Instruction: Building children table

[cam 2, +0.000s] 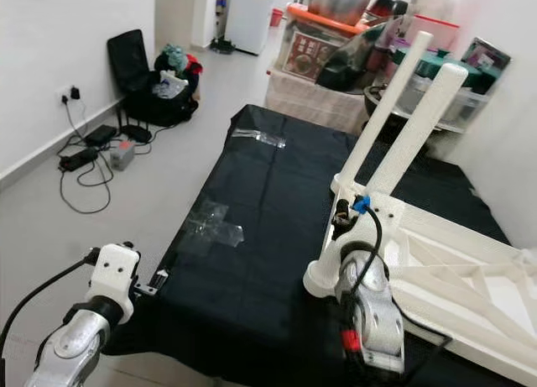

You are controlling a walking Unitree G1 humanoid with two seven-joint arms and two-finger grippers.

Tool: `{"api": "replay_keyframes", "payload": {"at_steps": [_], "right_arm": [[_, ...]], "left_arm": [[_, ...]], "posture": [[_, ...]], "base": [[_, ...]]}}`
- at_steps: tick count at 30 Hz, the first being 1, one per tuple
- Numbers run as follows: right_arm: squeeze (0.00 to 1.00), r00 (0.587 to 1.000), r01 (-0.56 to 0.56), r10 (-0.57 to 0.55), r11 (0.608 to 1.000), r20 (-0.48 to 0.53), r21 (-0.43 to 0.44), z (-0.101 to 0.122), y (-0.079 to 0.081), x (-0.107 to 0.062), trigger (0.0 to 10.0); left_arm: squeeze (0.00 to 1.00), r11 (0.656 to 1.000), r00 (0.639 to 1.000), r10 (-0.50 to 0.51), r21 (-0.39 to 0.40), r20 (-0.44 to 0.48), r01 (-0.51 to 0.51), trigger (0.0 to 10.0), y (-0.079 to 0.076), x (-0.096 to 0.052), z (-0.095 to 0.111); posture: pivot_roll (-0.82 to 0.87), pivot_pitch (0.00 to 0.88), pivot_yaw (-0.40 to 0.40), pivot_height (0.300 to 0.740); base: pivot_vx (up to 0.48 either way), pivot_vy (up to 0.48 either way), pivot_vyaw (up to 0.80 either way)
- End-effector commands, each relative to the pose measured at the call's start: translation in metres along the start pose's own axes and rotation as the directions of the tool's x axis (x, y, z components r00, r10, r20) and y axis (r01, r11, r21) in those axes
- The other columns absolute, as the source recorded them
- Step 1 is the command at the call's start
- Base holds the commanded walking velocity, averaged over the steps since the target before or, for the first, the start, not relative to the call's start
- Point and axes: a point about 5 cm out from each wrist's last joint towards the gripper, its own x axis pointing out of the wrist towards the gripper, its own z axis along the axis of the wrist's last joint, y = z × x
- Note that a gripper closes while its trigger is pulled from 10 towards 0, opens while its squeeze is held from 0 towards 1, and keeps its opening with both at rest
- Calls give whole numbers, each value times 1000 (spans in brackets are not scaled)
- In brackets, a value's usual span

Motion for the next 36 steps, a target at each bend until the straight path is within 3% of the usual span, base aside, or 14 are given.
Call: {"api": "replay_keyframes", "payload": {"at_steps": [1, 6, 7, 12, 13, 15, 16, 17, 19, 24, 28, 33, 34, 36], "right_arm": [[0, 992, -126, 126, 991, 0, 44, 0, 16, -11, 0], [0, 973, -232, 233, 971, 0, -56, 3, 31, -21, 0], [0, 961, -272, 275, 955, 3, -120, 6, 37, -25, 10000], [4, 922, -382, 388, 914, 11, -137, 7, 46, -29, 10000], [1000, 889, -449, 457, 884, 33, -131, 10, 51, -30, 10000], [1000, 871, -481, 490, 868, 48, -123, 12, 53, -31, 10000], [0, 766, -627, 642, 759, 39, -177, 20, 66, -35, 10000], [0, 766, -627, 642, 759, 39, -177, 20, 66, -35, 10000], [0, 658, -735, 753, 642, 0, -216, 23, 74, -37, 10000], [0, 598, -783, 801, 574, -36, -240, 22, 76, -33, 10000], [0, 607, -784, 793, 586, -52, -204, 21, 78, -8, 10000], [0, 606, -786, 794, 586, -55, -198, 19, 79, -4, 10000], [0, 615, -779, 787, 595, -55, -197, 16, 79, -2, 0], [0, 637, -762, 768, 617, -61, -196, 13, 76, 0, 0]], "left_arm": [[0, 999, 999, -32, 2, 2, 32, 10000, -7, 1, 1], [0, 999, 999, -41, 4, 2, 41, 10000, -8, 3, 1], [0, 999, 999, -39, 5, 3, 39, 10000, -7, 4, 1], [0, 999, 999, -37, 5, 5, 37, 10000, -6, 5, 2], [0, 999, 999, -38, 6, 7, 38, 10000, -6, 6, 2], [0, 999, 999, -40, 7, 8, 40, 10000, -6, 6, 2], [0, 999, 999, -38, 7, 12, 38, 10000, -6, 8, 3], [0, 999, 999, -38, 7, 12, 38, 10000, -6, 8, 3], [0, 999, 999, -37, 6, 15, 37, 10000, -6, 9, 4], [0, 999, 999, -39, 7, 18, 39, 10000, -7, 10, 4], [0, 1000, 999, -15, 10, 31, 15, 10000, -4, 11, 7], [0, 1000, 999, -10, 12, 33, 10, 10000, -3, 11, 7], [0, 1000, 999, -6, 12, 34, 6, 10000, -2, 12, 8], [0, 1000, 999, -7, 12, 35, 6, 10000, -2, 12, 8]], "posture": [[91, 0, -173, 740], [92, 0, -174, 740], [92, 0, -173, 740], [86, 0, -169, 740], [94, 0, -169, 740], [94, 0, -169, 740], [101, 0, -175, 740], [101, 0, -175, 740], [101, 0, -173, 740], [120, 0, -188, 740], [144, 0, -209, 740], [144, 0, -209, 740], [146, 0, -209, 740], [137, 0, -202, 740]], "base": [[0, 0, 0], [0, 0, 0], [0, 0, 0], [0, 0, 0], [0, 0, 0], [0, 0, 0], [0, 0, 0], [0, 0, 0], [0, 0, 0], [0, 0, 0], [0, 0, 0], [0, 0, 0], [0, 0, 0], [0, 0, 0]]}}
